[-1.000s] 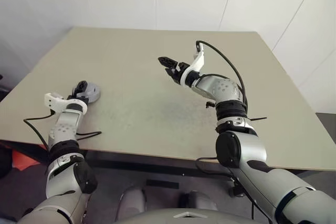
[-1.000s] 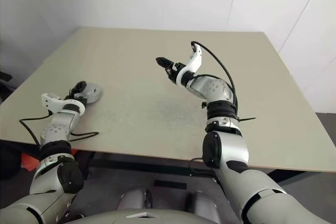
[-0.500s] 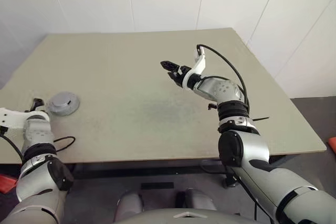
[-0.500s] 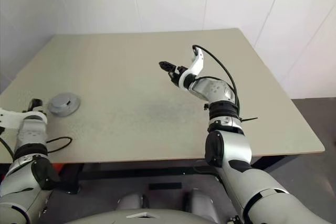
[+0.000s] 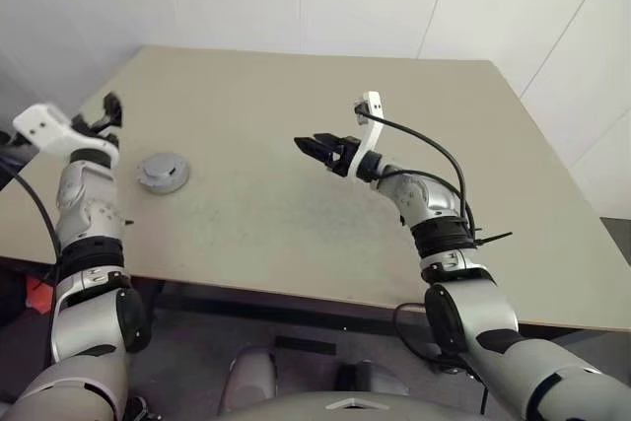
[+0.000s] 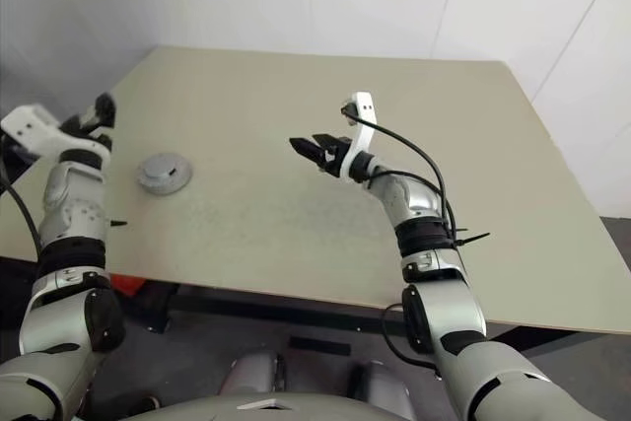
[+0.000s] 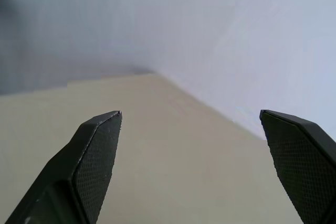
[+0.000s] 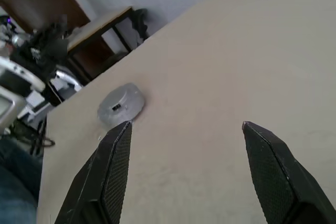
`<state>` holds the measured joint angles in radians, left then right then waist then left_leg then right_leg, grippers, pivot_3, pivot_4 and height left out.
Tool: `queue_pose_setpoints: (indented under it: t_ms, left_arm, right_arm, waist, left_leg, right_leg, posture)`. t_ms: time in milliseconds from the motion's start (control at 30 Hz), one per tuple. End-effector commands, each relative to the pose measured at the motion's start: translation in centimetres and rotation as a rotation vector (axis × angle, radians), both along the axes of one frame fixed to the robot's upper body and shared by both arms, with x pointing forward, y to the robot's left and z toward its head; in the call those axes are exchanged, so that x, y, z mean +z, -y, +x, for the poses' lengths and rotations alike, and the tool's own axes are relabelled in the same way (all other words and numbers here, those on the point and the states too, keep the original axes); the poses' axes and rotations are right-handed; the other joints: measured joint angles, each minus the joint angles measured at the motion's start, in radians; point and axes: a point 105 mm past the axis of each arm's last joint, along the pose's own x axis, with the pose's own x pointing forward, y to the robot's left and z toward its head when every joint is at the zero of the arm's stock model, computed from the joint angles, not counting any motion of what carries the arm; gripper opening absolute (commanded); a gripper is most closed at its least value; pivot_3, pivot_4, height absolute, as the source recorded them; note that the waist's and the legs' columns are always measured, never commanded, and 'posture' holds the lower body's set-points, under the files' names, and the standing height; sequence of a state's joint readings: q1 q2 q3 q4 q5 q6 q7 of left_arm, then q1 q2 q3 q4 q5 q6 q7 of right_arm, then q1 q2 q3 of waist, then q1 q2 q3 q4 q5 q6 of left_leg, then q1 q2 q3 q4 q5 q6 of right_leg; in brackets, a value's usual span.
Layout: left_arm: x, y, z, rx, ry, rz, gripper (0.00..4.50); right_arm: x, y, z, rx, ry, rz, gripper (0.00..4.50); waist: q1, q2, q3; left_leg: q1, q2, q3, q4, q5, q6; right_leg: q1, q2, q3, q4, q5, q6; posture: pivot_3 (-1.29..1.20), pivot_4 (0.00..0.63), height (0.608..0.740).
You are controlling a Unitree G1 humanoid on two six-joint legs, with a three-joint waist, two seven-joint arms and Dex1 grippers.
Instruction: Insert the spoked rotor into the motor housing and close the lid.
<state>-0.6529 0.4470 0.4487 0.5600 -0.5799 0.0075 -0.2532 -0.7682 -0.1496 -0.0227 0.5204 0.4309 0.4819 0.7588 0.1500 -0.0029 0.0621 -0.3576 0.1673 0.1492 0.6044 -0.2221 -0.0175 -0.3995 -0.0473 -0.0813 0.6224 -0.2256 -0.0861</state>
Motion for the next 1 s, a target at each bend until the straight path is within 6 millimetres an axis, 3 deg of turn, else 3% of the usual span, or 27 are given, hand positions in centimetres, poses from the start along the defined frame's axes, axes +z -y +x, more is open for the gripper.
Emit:
queue_pose_setpoints:
  t_ms: [33, 100, 233, 333, 467, 667, 1000]
  left_arm:
    - [3.0, 7.0, -0.4, -0.316, 0.086, 0.21, 4.48]
    - [2.1, 9.5, -0.8, -0.417, 0.05, 0.299, 4.48]
    - [-1.9, 14.7, -2.0, -0.618, -0.056, 0.396, 4.48]
    - [-4.0, 16.7, -2.6, -0.664, -0.111, 0.421, 4.48]
    - [-4.4, 17.4, -2.4, -0.62, -0.109, 0.428, 4.48]
    - [-4.9, 17.8, -2.1, -0.559, -0.089, 0.468, 4.48]
    - [-5.4, 17.9, -2.2, -0.624, -0.121, 0.463, 4.48]
  right_arm:
    - [1.9, 2.3, -0.4, 0.065, 0.134, -0.071, 3.78]
    - [1.7, 3.7, -0.2, 0.056, 0.151, -0.115, 3.78]
    - [1.2, 7.0, 0.6, -0.02, 0.225, -0.268, 3.78]
    - [0.6, 8.9, 1.4, -0.093, 0.269, -0.379, 3.78]
    - [0.5, 9.8, 2.2, -0.166, 0.343, -0.433, 3.78]
    - [-0.2, 9.2, 2.8, -0.204, 0.384, -0.476, 3.78]
    - [-0.5, 8.9, 3.0, -0.181, 0.37, -0.492, 3.78]
  waist:
    - [-0.001, 0.0, 0.001]
    - [-0.002, 0.0, 0.001]
    - [-0.015, 0.001, 0.001]
    - [-0.023, 0.001, 0.001]
    - [-0.03, 0.001, 0.001]
    - [-0.03, 0.001, 0.001]
    - [-0.029, 0.001, 0.001]
  left_leg:
    - [0.001, 0.0, 0.0, 0.001, 0.0, 0.0]
    - [0.006, 0.0, 0.001, 0.002, 0.0, 0.0]
    - [0.009, 0.001, 0.002, 0.001, 0.0, 0.0]
    - [0.008, 0.001, 0.001, 0.001, 0.001, 0.001]
    - [0.005, 0.002, 0.001, 0.001, 0.001, 0.002]
    - [0.005, 0.003, 0.001, 0.001, 0.001, 0.004]
    - [0.006, 0.003, 0.001, 0.003, 0.0, 0.008]
  right_leg:
    - [0.001, 0.0, 0.0, 0.0, -0.001, -0.001]
    - [0.006, -0.001, 0.001, 0.0, -0.001, -0.001]
    - [0.012, 0.001, 0.001, 0.0, -0.005, 0.005]
    - [0.011, 0.001, 0.001, 0.0, -0.004, 0.003]
    - [0.008, 0.003, 0.001, 0.0, -0.002, -0.003]
    - [0.008, 0.004, 0.001, 0.0, -0.002, -0.005]
    - [0.008, 0.004, 0.001, 0.0, -0.002, -0.005]
  posture:
    - [0.0, 0.0, 0.74]
    - [0.0, 0.0, 0.74]
    - [0.0, 0.0, 0.74]
    - [0.0, 0.0, 0.74]
    - [0.0, 0.0, 0.74]
    - [0.0, 0.0, 0.74]
    - [0.0, 0.0, 0.74]
